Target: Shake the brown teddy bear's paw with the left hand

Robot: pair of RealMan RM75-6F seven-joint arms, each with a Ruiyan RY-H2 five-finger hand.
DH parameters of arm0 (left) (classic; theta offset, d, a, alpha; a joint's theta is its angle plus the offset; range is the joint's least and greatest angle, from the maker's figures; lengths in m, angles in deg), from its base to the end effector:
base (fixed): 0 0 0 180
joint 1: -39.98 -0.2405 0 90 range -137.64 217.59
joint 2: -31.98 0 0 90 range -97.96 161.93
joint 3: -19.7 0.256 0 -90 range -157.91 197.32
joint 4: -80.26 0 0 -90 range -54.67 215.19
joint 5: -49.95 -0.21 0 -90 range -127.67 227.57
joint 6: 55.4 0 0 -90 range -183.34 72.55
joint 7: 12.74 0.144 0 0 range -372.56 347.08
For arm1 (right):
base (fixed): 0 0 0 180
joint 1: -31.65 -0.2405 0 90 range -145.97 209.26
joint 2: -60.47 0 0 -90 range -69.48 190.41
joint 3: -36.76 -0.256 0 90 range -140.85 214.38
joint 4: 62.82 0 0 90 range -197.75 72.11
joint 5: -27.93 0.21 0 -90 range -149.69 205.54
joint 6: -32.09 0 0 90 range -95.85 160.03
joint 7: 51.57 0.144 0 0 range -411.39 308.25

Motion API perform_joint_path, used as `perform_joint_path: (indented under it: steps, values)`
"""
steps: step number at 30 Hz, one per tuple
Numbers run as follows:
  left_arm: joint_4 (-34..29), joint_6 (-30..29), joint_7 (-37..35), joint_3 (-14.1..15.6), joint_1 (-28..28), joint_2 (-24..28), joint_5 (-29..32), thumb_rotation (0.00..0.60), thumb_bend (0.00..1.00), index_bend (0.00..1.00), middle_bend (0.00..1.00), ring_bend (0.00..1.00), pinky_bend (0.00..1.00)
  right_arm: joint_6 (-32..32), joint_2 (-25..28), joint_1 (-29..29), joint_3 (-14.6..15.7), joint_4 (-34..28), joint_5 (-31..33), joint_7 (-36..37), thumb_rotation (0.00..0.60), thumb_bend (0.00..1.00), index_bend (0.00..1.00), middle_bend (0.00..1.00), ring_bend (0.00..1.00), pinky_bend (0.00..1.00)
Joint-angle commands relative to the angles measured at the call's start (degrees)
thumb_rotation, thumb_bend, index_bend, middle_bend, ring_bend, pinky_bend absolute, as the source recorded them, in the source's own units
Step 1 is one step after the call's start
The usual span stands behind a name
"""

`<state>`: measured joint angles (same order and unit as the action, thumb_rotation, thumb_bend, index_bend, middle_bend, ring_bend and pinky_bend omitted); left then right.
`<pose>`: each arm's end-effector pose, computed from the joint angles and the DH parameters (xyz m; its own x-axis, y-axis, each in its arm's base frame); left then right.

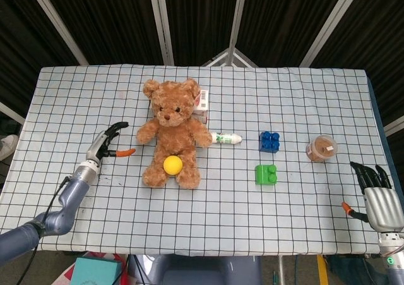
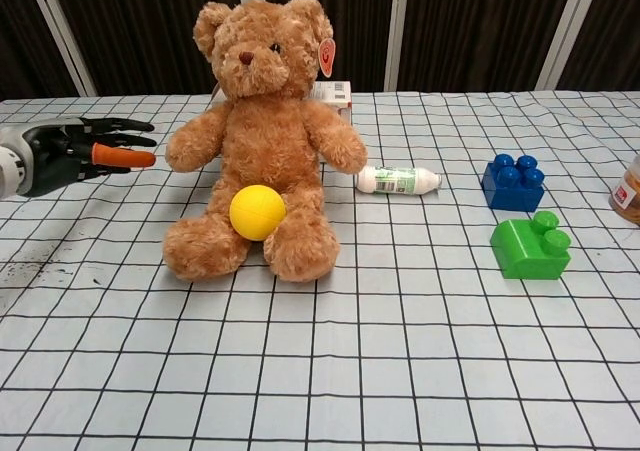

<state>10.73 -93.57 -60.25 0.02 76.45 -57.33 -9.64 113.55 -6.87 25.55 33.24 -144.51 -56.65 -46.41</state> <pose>-0.2326 0.3820 0.0010 -0.6517 0.2846 0.7031 0.7576 0.2893 0.5851 -0.3447 -0.1932 0.1561 0.4265 -0.0326 0.9039 -0.9041 0.0146 0.4271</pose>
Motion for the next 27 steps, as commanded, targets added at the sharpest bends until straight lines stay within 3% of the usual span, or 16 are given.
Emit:
perform_joint_path:
  steps: [1, 11, 19, 27]
  values:
    - [1.28, -1.02, 1.87, -1.81, 1.29, -2.77, 3.37, 0.600, 0.09, 0.19, 0.17, 0.00, 0.00, -0.16, -0.01, -0.05, -0.11, 0.24, 0.18, 0.23, 0.600, 0.21, 0.01, 0.14, 0.13, 0.05]
    - [3.11, -3.01, 9.95, -3.97, 4.21, -6.94, 9.41, 0.600, 0.13, 0.27, 0.26, 0.00, 0.02, -0.67, -0.27, -0.26, -0.17, 0.68, 0.39, 0.31, 0.600, 0.21, 0.01, 0.14, 0.13, 0.05]
    - [3.13, -4.40, 15.82, -4.25, 4.96, -8.00, 12.56, 0.600, 0.16, 0.30, 0.28, 0.00, 0.02, -0.70, -0.24, -0.32, -0.10, 0.49, 0.19, 0.07, 0.600, 0.21, 0.01, 0.14, 0.13, 0.05]
    - [3.17, -6.32, 20.82, -5.06, 5.68, -8.95, 15.58, 0.600, 0.30, 0.38, 0.38, 0.00, 0.06, -0.01, 0.04, -0.10, -0.06, -0.16, -0.22, -0.03, 0.600, 0.21, 0.01, 0.14, 0.13, 0.05]
